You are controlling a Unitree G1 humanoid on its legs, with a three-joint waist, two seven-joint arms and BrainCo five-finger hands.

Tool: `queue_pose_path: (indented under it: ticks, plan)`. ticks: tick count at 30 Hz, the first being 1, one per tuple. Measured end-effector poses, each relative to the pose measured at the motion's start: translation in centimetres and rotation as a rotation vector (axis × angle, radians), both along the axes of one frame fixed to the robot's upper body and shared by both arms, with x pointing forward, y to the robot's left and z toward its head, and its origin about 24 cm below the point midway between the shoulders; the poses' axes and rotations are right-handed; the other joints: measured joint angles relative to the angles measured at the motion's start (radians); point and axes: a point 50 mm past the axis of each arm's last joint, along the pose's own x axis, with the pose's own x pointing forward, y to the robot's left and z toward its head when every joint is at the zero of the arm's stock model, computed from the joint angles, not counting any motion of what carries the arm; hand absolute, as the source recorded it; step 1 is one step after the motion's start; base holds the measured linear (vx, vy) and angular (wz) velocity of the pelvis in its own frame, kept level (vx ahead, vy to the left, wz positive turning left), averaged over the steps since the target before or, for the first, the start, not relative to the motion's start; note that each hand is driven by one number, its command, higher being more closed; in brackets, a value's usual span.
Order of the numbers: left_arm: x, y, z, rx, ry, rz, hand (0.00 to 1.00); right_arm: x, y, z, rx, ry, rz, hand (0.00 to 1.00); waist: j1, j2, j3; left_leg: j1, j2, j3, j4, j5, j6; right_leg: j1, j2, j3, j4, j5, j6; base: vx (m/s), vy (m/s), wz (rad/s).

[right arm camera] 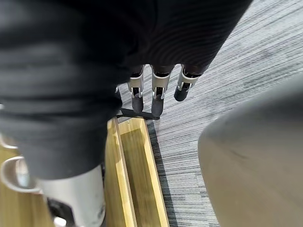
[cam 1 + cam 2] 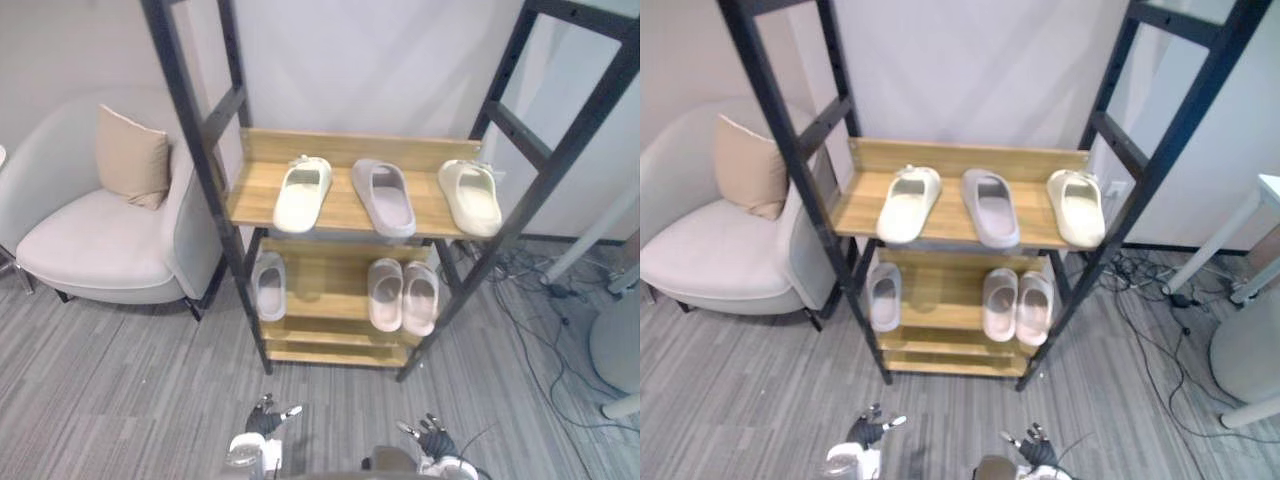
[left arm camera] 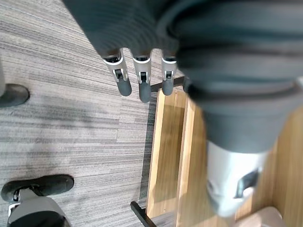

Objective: Organize the slippers on the shoe rack

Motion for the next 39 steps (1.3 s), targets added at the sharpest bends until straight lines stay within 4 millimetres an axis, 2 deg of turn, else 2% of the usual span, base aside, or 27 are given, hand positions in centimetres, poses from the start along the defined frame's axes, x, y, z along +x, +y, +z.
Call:
queue_pose_path:
  ticks: [1, 2, 4, 5, 7, 8, 10, 11, 12, 13, 14, 15, 16, 18, 20, 24, 29, 33, 39]
  plan:
    - [-0.2, 0.1, -0.1, -0.002, 0.014, 0.003, 0.00, 0.3, -0.2, 0.1, -0.005, -0.005, 0.003, 0.00, -0.003, 0.013, -0.004, -0.010, 0.013, -0.002, 0.033, 0.010, -0.016, 0.012, 0.004, -0.015, -0.006, -0.009, -0.014, 0.25, -0.253, 0.28]
    - [-0.1, 0.0, -0.1, -0.003, 0.009, 0.004, 0.00, 0.3, -0.2, 0.1, -0.006, -0.007, 0.001, 0.00, -0.006, 0.016, 0.006, -0.028, 0.025, -0.014, 0.102, 0.013, -0.022, 0.043, 0.004, -0.032, -0.020, -0.014, -0.021, 0.23, -0.260, 0.40]
    - [0.6, 0.0, 0.2, -0.004, -0.013, 0.005, 0.00, 0.1, -0.1, 0.0, -0.003, -0.002, 0.002, 0.00, -0.004, 0.005, 0.017, -0.094, 0.049, -0.038, 0.273, 0.024, -0.038, 0.095, 0.007, -0.058, -0.051, -0.021, -0.032, 0.11, -0.187, 0.36]
    - [0.9, 0.1, 0.3, -0.005, -0.026, 0.015, 0.00, 0.0, 0.0, 0.0, -0.001, 0.002, 0.007, 0.00, 0.004, 0.003, 0.023, -0.149, 0.076, -0.042, 0.416, 0.056, -0.059, 0.131, 0.014, -0.068, -0.062, -0.030, -0.042, 0.06, -0.135, 0.20]
    - [1.0, 0.4, 0.4, -0.002, -0.034, 0.031, 0.00, -0.1, 0.1, -0.1, 0.001, 0.004, 0.008, 0.00, 0.011, 0.001, 0.022, -0.186, 0.103, -0.024, 0.518, 0.073, -0.043, 0.158, 0.018, -0.066, -0.081, -0.036, -0.048, 0.05, -0.088, -0.06]
    - [0.8, 0.5, 0.3, -0.001, -0.031, 0.035, 0.00, -0.1, 0.1, 0.0, 0.004, -0.001, 0.001, 0.00, 0.002, 0.001, 0.022, -0.191, 0.114, -0.008, 0.502, 0.056, -0.032, 0.170, 0.023, -0.058, -0.099, -0.038, -0.045, 0.05, -0.033, -0.16]
    - [0.9, 0.6, 0.4, 0.000, -0.037, 0.036, 0.00, -0.1, 0.2, 0.0, 0.012, -0.001, -0.008, 0.00, 0.004, -0.003, 0.024, -0.196, 0.104, 0.001, 0.386, 0.001, -0.040, 0.169, 0.023, -0.031, -0.105, -0.037, -0.045, 0.07, 0.029, -0.20]
    - [0.9, 0.6, 0.4, 0.001, -0.036, 0.038, 0.00, -0.1, 0.2, 0.0, 0.014, -0.001, -0.013, 0.00, 0.004, -0.004, 0.024, -0.193, 0.094, -0.001, 0.341, -0.004, -0.046, 0.169, 0.021, -0.023, -0.105, -0.037, -0.044, 0.08, 0.112, -0.33]
    - [0.9, 0.6, 0.4, 0.000, -0.035, 0.037, 0.00, -0.2, 0.1, -0.1, 0.018, -0.001, -0.024, 0.00, 0.004, -0.002, 0.024, -0.186, 0.069, -0.017, 0.214, 0.002, -0.048, 0.169, 0.017, -0.007, -0.103, -0.038, -0.032, 0.06, 0.168, -0.38]
    - [0.8, 0.5, 0.3, -0.003, -0.031, 0.037, 0.00, -0.2, -0.1, 0.0, 0.013, 0.000, -0.027, 0.00, 0.004, 0.011, 0.021, -0.174, 0.056, -0.040, 0.098, 0.044, -0.037, 0.167, 0.026, 0.007, -0.098, -0.046, -0.017, 0.07, 0.197, -0.48]
    - [0.8, 0.5, 0.3, -0.002, -0.032, 0.037, 0.00, -0.3, -0.1, -0.1, 0.014, 0.006, -0.029, 0.00, 0.007, 0.006, 0.023, -0.166, 0.048, -0.047, 0.095, 0.053, -0.058, 0.162, 0.030, 0.030, -0.088, -0.053, -0.005, 0.08, 0.208, -0.54]
    - [0.7, 0.9, 0.3, 0.007, -0.027, 0.045, 0.00, -0.4, 0.1, -0.2, 0.020, 0.010, -0.030, 0.00, 0.010, 0.005, 0.010, -0.153, 0.036, -0.018, 0.089, 0.044, -0.043, 0.172, 0.020, 0.054, -0.099, -0.050, 0.005, 0.11, 0.207, -0.55]
    - [0.3, 1.0, 0.2, 0.009, -0.017, 0.045, 0.00, -0.7, 0.5, -0.3, 0.030, 0.018, -0.032, 0.00, 0.009, -0.009, 0.000, -0.149, 0.028, 0.005, 0.089, 0.036, -0.035, 0.172, 0.011, 0.074, -0.113, -0.045, 0.012, 0.13, 0.199, -0.48]
    - [0.2, 1.0, 0.1, 0.008, -0.013, 0.039, 0.00, -0.8, 1.1, -0.4, 0.047, 0.021, -0.033, 0.00, 0.009, -0.032, -0.008, -0.135, 0.007, 0.028, 0.064, 0.034, -0.031, 0.171, -0.007, 0.091, -0.129, -0.040, 0.021, 0.13, 0.206, -0.32]
    - [0.1, 0.8, 0.0, 0.005, -0.005, 0.027, 0.00, -1.0, 1.4, -0.5, 0.054, 0.026, -0.036, 0.00, 0.008, -0.042, -0.014, -0.115, -0.014, 0.032, 0.042, 0.038, -0.024, 0.172, -0.023, 0.095, -0.143, -0.038, 0.026, 0.13, 0.152, -0.09]
    - [0.0, 0.5, 0.0, -0.003, 0.002, -0.008, 0.00, -1.2, 1.3, -0.5, 0.055, 0.030, -0.037, 0.00, 0.007, -0.033, -0.024, -0.087, -0.036, 0.028, -0.001, 0.046, -0.012, 0.197, -0.042, 0.080, -0.172, -0.041, 0.032, 0.10, 0.062, 0.09]
    - [-0.9, -0.1, -0.4, -0.015, 0.035, -0.020, 0.00, -1.8, 0.3, -0.5, 0.035, 0.044, -0.055, 0.00, 0.006, 0.002, -0.057, -0.079, -0.038, 0.008, -0.031, 0.056, -0.011, 0.208, -0.035, 0.068, -0.195, -0.042, 0.034, 0.06, -0.016, 0.05]
    - [-1.1, 0.1, -0.5, -0.007, 0.045, -0.032, 0.00, -2.2, 0.1, -0.7, 0.036, 0.058, -0.093, 0.00, 0.004, -0.002, -0.059, -0.067, -0.034, -0.011, -0.085, 0.097, -0.014, 0.208, -0.025, 0.060, -0.207, -0.038, 0.027, 0.00, -0.054, 0.07]
    - [-1.1, 0.5, -0.5, 0.012, 0.046, -0.044, 0.00, -2.0, -0.8, -0.2, -0.006, 0.018, -0.081, 0.00, 0.001, -0.004, -0.057, -0.053, -0.019, -0.025, -0.130, 0.122, -0.029, 0.201, -0.005, 0.056, -0.208, -0.031, 0.016, -0.05, -0.051, 0.03]
